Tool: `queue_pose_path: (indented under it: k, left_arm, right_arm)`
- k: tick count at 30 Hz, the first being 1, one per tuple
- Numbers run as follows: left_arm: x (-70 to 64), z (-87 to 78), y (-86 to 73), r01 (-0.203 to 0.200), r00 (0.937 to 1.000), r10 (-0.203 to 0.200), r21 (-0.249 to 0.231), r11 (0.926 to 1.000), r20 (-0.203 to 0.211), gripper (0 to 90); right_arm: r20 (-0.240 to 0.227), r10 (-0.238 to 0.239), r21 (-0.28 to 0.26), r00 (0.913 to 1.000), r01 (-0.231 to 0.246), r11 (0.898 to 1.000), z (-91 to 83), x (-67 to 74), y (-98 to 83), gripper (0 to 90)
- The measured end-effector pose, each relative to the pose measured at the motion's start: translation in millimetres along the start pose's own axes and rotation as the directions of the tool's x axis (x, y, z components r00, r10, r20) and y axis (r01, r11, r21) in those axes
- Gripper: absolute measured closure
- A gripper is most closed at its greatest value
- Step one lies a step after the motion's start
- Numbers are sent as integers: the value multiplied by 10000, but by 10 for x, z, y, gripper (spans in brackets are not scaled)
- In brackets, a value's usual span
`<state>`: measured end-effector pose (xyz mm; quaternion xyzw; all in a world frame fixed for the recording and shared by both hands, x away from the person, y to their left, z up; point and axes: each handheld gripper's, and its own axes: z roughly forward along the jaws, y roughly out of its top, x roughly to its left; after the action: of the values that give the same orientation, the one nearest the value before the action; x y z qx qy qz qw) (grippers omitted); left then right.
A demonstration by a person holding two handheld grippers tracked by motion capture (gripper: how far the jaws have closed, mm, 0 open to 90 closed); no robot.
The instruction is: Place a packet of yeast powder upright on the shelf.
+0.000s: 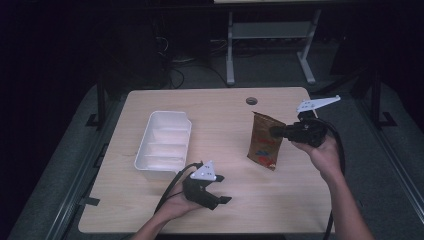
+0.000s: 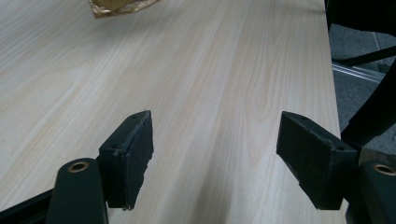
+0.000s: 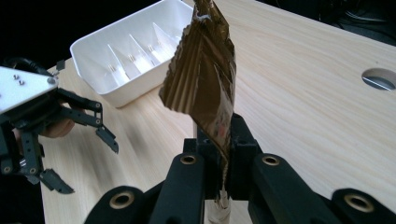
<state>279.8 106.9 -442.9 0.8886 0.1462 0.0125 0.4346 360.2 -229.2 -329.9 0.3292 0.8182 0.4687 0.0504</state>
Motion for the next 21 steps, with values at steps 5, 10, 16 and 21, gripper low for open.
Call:
queue_pose_path:
  k: [5, 10, 16, 21]
  left_arm:
    - [-23, -14, -47, -105, 9999, 106, 152, 9998, -98, 249]
    - [-30, -29, -93, -111, 9998, 115, 204, 9997, -189, 238]
    - [-39, -42, -101, -140, 9996, 146, 203, 9997, -249, 207]
    - [-42, -52, -114, -194, 9993, 203, 278, 9994, -304, 189]
  right_arm:
    - [-169, -104, 21, 9998, 104, 9999, 112, 27, 125, 856]
    - [-222, -245, 72, 9995, 246, 9997, 193, 52, 232, 853]
    - [-315, -219, 49, 9993, 220, 9997, 244, 63, 305, 853]
    - [-383, -283, 64, 9989, 286, 9996, 320, 75, 397, 854]
